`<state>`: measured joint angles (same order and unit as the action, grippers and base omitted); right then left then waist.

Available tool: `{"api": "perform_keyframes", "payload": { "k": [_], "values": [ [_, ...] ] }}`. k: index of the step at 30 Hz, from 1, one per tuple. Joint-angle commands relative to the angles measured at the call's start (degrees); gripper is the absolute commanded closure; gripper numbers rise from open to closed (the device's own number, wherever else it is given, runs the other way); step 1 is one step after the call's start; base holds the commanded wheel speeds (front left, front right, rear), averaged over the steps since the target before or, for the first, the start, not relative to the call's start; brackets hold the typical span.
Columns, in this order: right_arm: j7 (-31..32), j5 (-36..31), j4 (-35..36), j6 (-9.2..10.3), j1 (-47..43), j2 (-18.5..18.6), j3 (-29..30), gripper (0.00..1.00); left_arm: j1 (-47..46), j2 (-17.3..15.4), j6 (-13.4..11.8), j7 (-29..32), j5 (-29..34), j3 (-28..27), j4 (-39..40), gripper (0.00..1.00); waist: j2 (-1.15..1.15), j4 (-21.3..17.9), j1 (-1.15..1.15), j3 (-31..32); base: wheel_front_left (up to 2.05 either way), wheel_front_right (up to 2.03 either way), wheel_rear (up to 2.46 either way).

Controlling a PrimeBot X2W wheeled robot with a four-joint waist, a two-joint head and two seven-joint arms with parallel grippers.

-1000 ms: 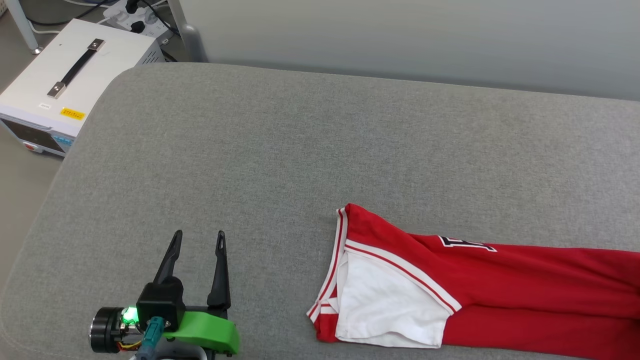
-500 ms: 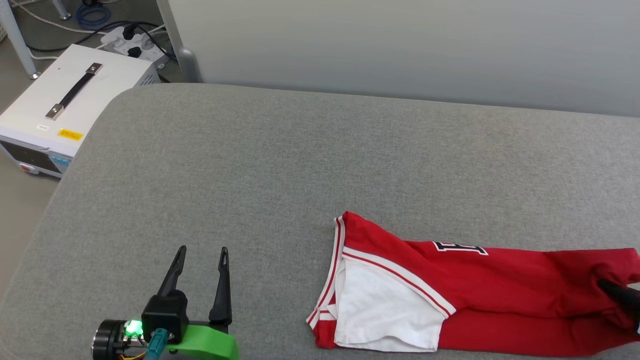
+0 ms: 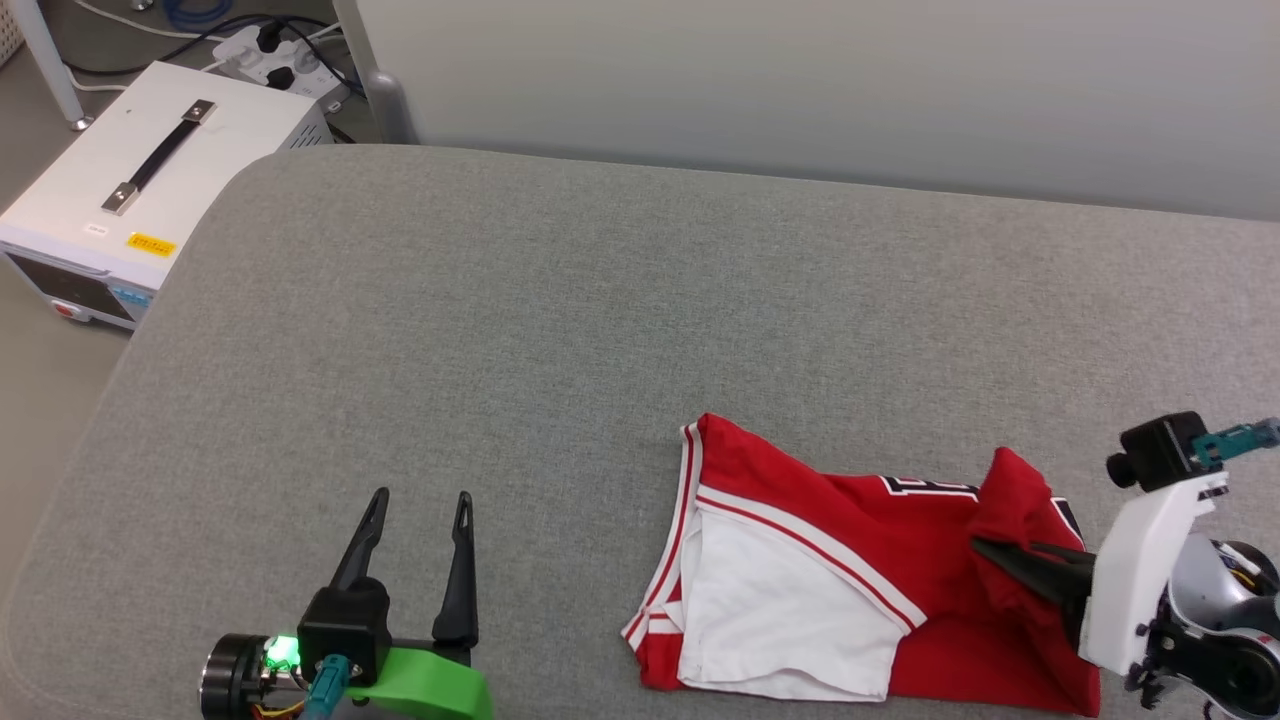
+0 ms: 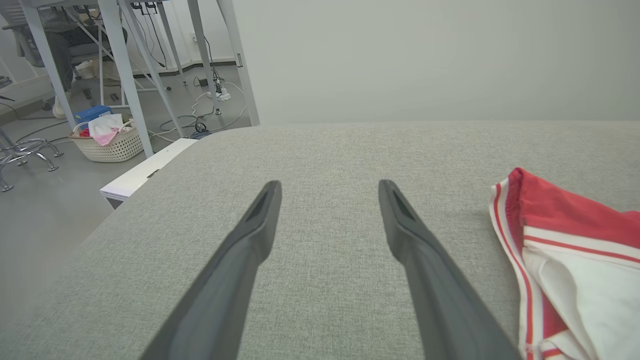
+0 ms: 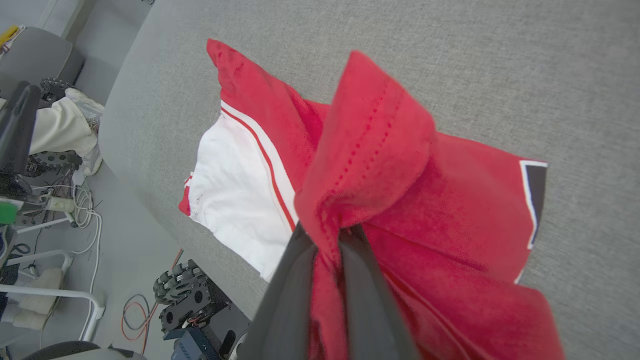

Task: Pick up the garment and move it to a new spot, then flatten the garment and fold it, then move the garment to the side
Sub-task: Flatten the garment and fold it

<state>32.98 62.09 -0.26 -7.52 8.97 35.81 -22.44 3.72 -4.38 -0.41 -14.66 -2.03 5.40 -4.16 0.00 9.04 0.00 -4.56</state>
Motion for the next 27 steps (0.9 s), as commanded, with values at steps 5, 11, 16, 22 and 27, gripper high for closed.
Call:
{"api": "perform_keyframes", "payload": {
  "k": [5, 11, 16, 22, 27],
  "values": [
    [1.59, -2.76, 0.14, 0.03, 5.23, -3.82, -4.48, 1.0, -1.39, 0.55, 0.38, -0.34, 0.23, 0.47, 0.04, 0.0, 0.0, 1.05, 0.0, -1.17, 0.0, 0.0, 0.0],
    [0.95, -6.69, -2.8, 0.03, 10.2, -7.64, -9.91, 1.0, -2.16, 0.8, 0.22, -0.34, 0.18, 0.55, 0.05, 0.0, 0.0, 1.83, 0.0, -2.08, 0.0, 0.0, 0.0],
    [-0.88, -10.05, -7.02, 0.03, 14.97, -10.98, -13.9, 1.0, -2.83, 0.98, 0.11, -0.34, 0.11, 0.66, 0.09, 0.0, 0.0, 2.16, 0.0, -2.82, 0.0, 0.0, 0.0],
    [-3.54, -14.67, -13.93, 0.03, 20.07, -14.3, -18.57, 1.0, -3.69, 1.18, 0.02, -0.34, -0.05, 1.18, 0.07, 0.0, 0.0, 2.73, 0.0, -3.79, 0.0, 0.0, 0.0],
    [-5.11, -18.21, -20.73, 0.03, 22.51, -16.22, -22.51, 1.0, -4.27, 1.3, -0.12, -0.34, -0.34, 1.6, 0.01, 0.0, 0.0, 3.19, 0.0, -4.63, 0.0, 0.0, 0.0]
  ]
}}
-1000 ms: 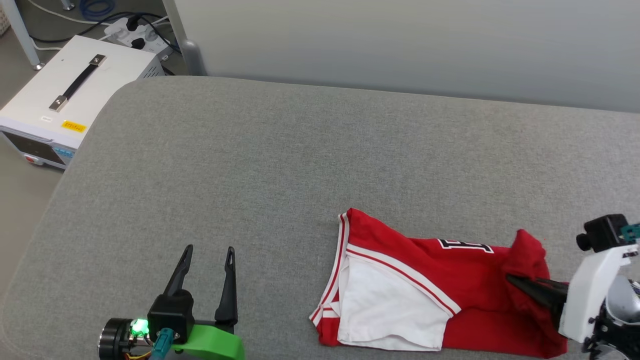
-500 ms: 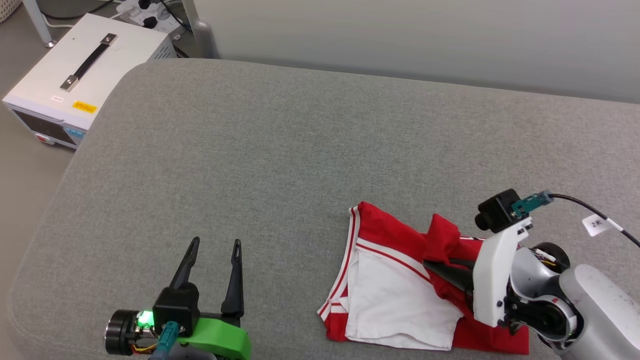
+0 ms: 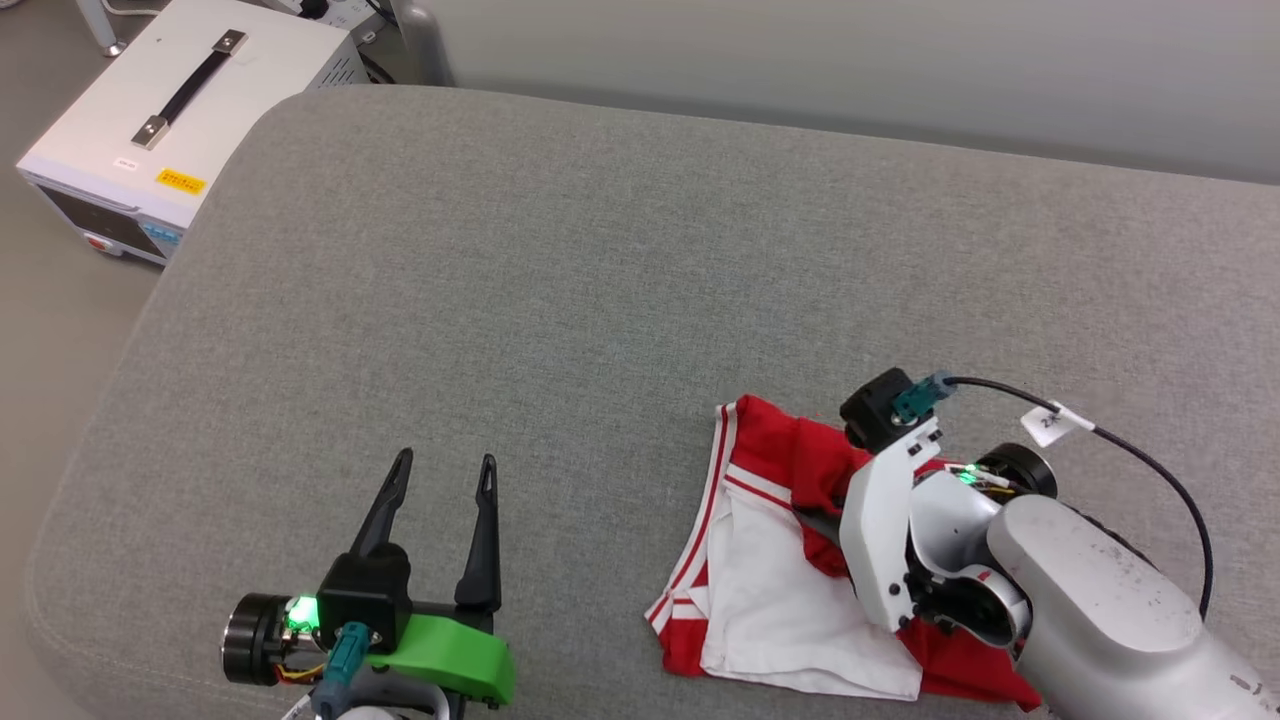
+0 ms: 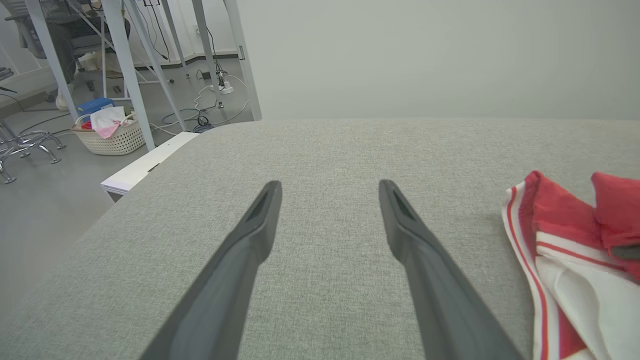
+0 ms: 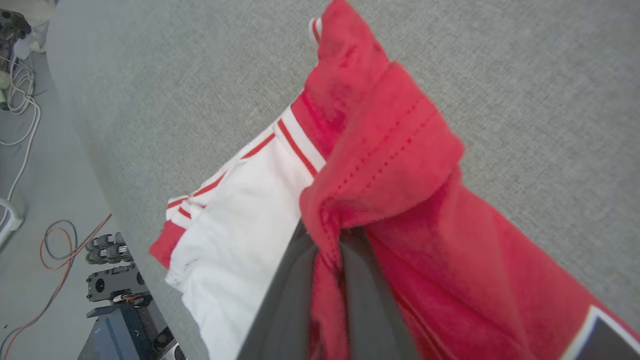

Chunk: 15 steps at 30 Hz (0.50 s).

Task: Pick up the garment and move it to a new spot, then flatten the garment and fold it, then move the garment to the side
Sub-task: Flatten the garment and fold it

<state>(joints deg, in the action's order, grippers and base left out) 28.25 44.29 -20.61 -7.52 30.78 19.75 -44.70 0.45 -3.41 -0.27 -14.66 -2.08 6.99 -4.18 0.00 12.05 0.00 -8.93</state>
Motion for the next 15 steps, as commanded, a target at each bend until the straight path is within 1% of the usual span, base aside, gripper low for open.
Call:
{"api": "perform_keyframes", "payload": {
  "k": [1, 7, 8, 9, 10, 13, 15],
  "values": [
    [-0.65, -0.8, -1.95, 0.03, 0.93, -0.57, -1.17, 1.0, -1.1, 0.36, -0.32, -0.34, -0.35, 0.08, 0.02, 0.0, 0.0, 0.25, 0.0, -0.46, 0.0, 0.0, 0.0],
    [-4.18, -1.09, -7.99, 0.03, 1.5, -2.39, -3.79, 1.0, -1.42, 0.45, -0.65, -0.34, -0.59, 0.58, -0.03, 0.0, 0.0, 0.36, 0.0, -1.2, 0.0, 0.0, 0.0],
    [-4.89, -0.82, -8.15, 0.03, 1.54, -2.47, -4.0, 0.82, -1.47, 0.46, -0.69, -0.34, -0.61, 0.63, -0.06, 0.0, 0.0, 0.31, 0.0, -1.2, 0.0, 0.0, 0.0],
    [-5.9, -0.43, -7.99, 0.03, 1.59, -2.35, -4.17, 0.52, -1.52, 0.47, -0.73, -0.34, -0.63, 0.67, -0.12, 0.0, 0.0, 0.21, 0.0, -1.08, 0.0, 0.0, 0.0],
    [-7.01, -0.36, -7.6, 0.03, 1.65, -2.04, -4.3, 0.0, -1.5, 0.47, -0.77, -0.34, -0.63, 0.69, -0.18, 0.0, 0.0, 0.08, 0.0, -0.82, 0.0, 0.0, 0.0],
    [-11.34, -1.18, -5.02, 0.03, 1.56, 0.19, -4.76, 0.0, -1.14, 0.48, -0.87, -0.34, -0.57, 0.46, -0.33, 0.0, 0.0, -0.6, 0.0, 0.27, 0.0, 0.0, 0.0],
    [-14.48, -1.33, -2.72, 0.03, 0.9, 1.76, -3.83, 0.0, -0.8, 0.49, -0.89, -0.34, -0.46, 0.2, -0.41, 0.0, 0.0, -1.17, 0.0, 1.12, 0.0, 0.0, 0.0]
  ]
}}
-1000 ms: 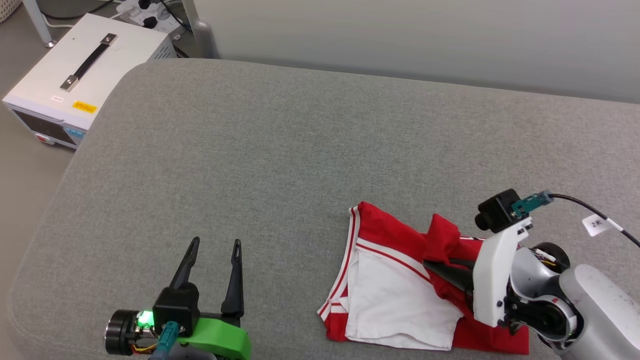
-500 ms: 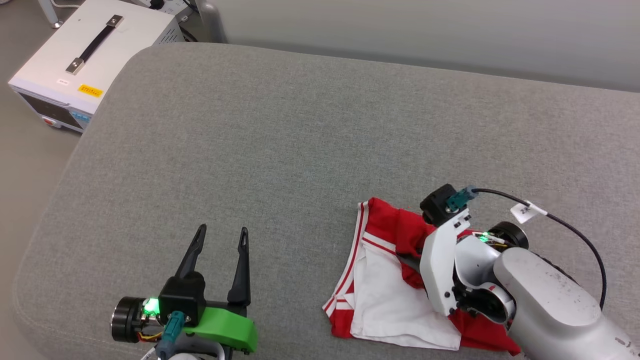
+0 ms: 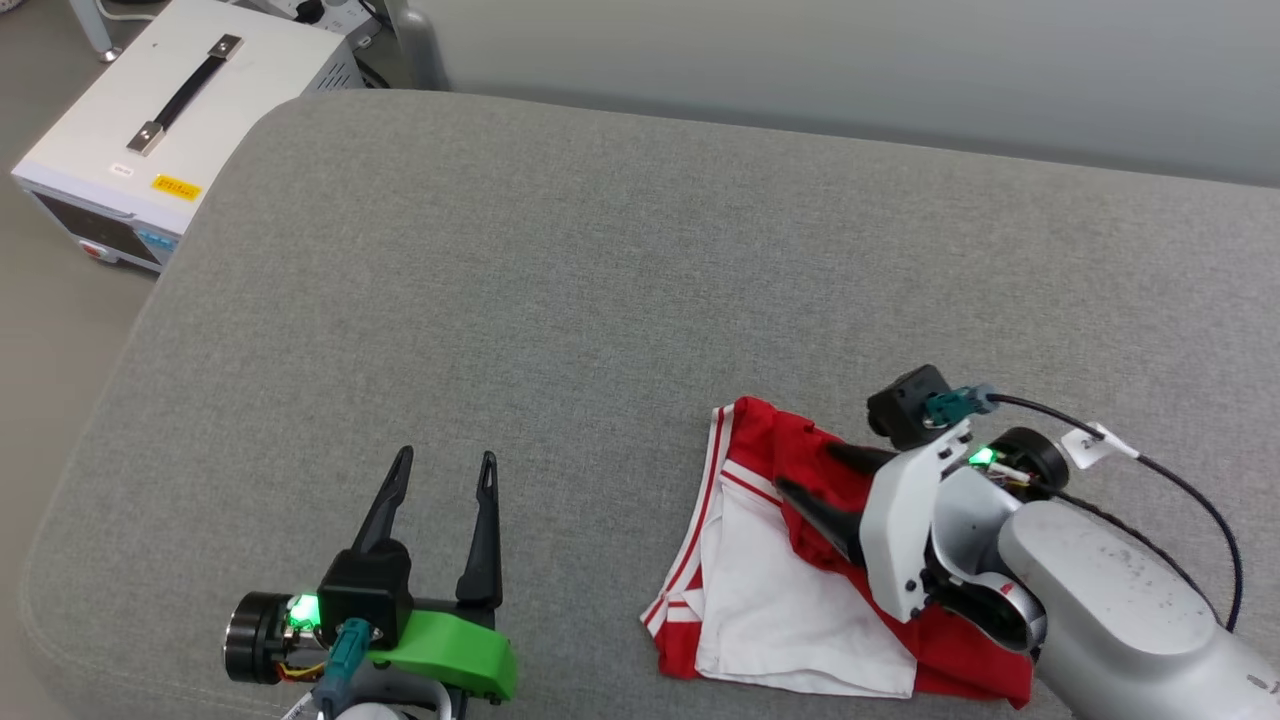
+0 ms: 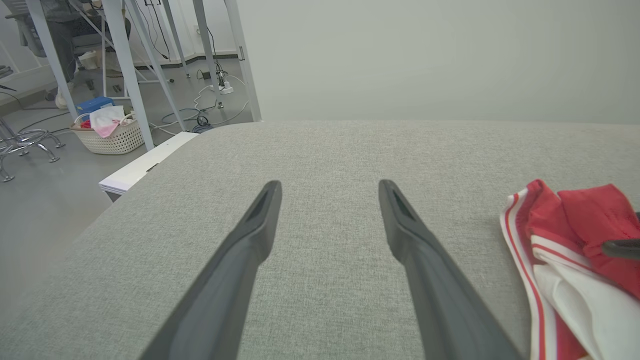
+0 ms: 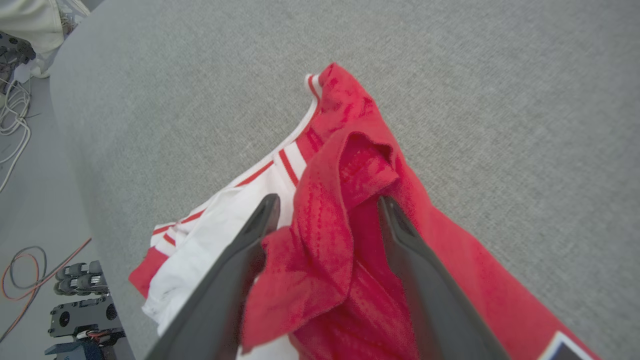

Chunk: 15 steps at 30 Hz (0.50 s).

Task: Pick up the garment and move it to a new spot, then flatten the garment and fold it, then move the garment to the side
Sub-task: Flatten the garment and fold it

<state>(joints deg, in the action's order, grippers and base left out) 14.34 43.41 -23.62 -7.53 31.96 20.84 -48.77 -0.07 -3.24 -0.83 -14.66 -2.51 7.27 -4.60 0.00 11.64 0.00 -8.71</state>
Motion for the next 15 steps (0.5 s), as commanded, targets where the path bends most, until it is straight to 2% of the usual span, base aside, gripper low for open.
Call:
{"api": "perform_keyframes", "payload": {
  "k": [1, 2, 6, 10, 15],
  "values": [
    [-1.66, -0.67, 1.46, 0.04, -0.62, 1.49, 0.53, 0.0, -0.09, 0.31, -0.36, -0.34, 0.04, -0.21, -0.05, 0.0, 0.0, -1.03, 0.0, 1.23, 0.0, 0.0, 0.0],
    [-4.29, -1.48, 3.91, 0.04, -1.55, 3.42, 1.99, 0.0, 0.38, 0.3, -0.46, -0.34, 0.18, -0.69, -0.12, 0.0, 0.0, -1.9, 0.0, 2.06, 0.0, 0.0, 0.0],
    [-10.19, -4.42, 8.69, 0.04, -5.33, 6.1, 8.96, 0.0, 1.48, -0.16, -0.32, -0.34, 0.47, -1.92, -0.01, 0.0, 0.0, -4.13, 0.0, 4.07, 0.0, 0.0, 0.0],
    [-15.48, -9.45, 10.55, 0.04, -9.6, 5.57, 17.27, 0.0, 2.18, -0.37, -0.23, -0.34, 0.54, -2.72, 0.29, 0.0, 0.0, -5.65, 0.0, 5.4, 0.0, 0.0, 0.0],
    [-21.11, -17.2, 11.68, 0.04, -16.06, 1.38, 29.0, 0.0, 2.68, -0.55, 0.01, -0.34, 0.61, -3.42, 0.68, 0.0, 0.0, -7.27, 0.0, 6.47, 0.0, 0.0, 0.0]
  ]
}}
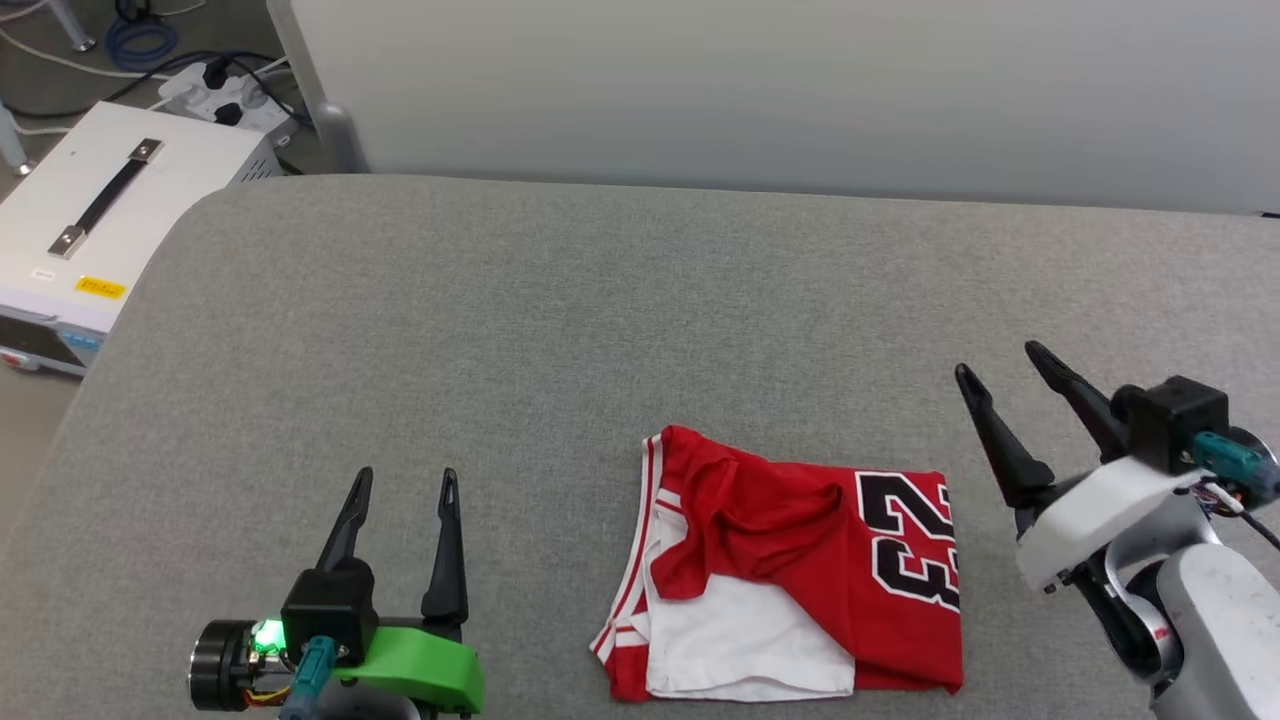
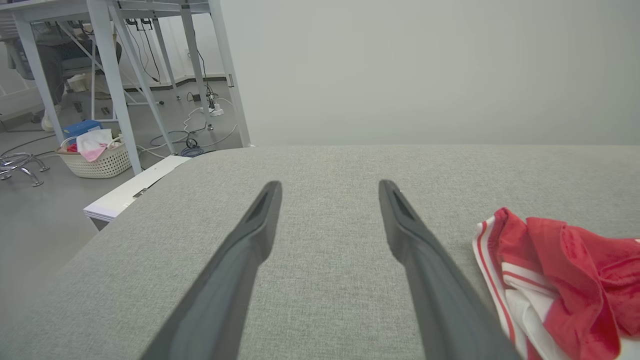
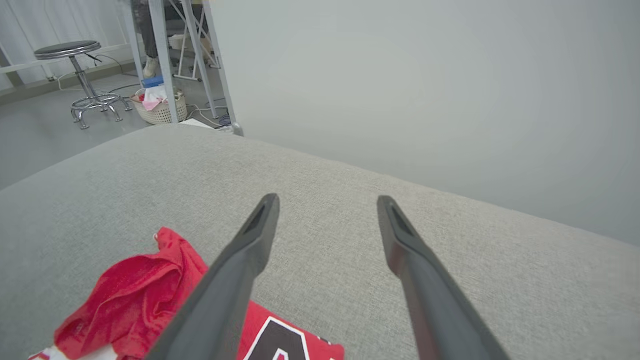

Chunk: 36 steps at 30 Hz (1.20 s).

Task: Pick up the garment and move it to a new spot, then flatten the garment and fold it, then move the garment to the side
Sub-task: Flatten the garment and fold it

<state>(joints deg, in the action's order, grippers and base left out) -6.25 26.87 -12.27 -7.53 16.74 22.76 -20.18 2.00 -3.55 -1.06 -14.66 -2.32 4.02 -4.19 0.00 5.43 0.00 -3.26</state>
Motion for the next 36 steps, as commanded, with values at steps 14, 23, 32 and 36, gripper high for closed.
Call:
{"api": "perform_keyframes", "payload": {
  "k": [14, 23, 32, 36],
  "values": [
    [-8.23, -15.19, 8.55, 0.04, -15.21, -14.8, 17.78, 0.0, 2.7, -0.26, 0.69, -0.34, 0.38, -0.89, 1.43, 0.0, 0.0, -3.38, 0.0, 3.41, 0.0, 0.0, 0.0],
    [-8.57, -17.15, 10.85, 0.04, -21.44, -17.56, 19.81, 0.0, 4.12, -0.27, 1.07, -0.34, 0.23, -1.41, 1.98, 0.0, 0.0, -2.79, 0.0, 4.41, 0.0, 0.0, 0.0],
    [-8.66, -19.12, 11.44, 0.04, -24.3, -18.59, 20.31, 0.0, 4.69, -0.21, 1.27, -0.34, 0.25, -1.68, 1.63, 0.0, 0.0, -1.89, 0.0, 4.97, 0.0, 0.0, 0.0],
    [-8.68, -19.46, 11.47, 0.04, -24.41, -18.79, 20.39, 0.0, 4.7, -0.21, 1.27, -0.34, 0.35, -1.88, 1.57, 0.0, 0.0, -1.78, 0.0, 4.93, 0.0, 0.0, 0.0]
  ]
}}
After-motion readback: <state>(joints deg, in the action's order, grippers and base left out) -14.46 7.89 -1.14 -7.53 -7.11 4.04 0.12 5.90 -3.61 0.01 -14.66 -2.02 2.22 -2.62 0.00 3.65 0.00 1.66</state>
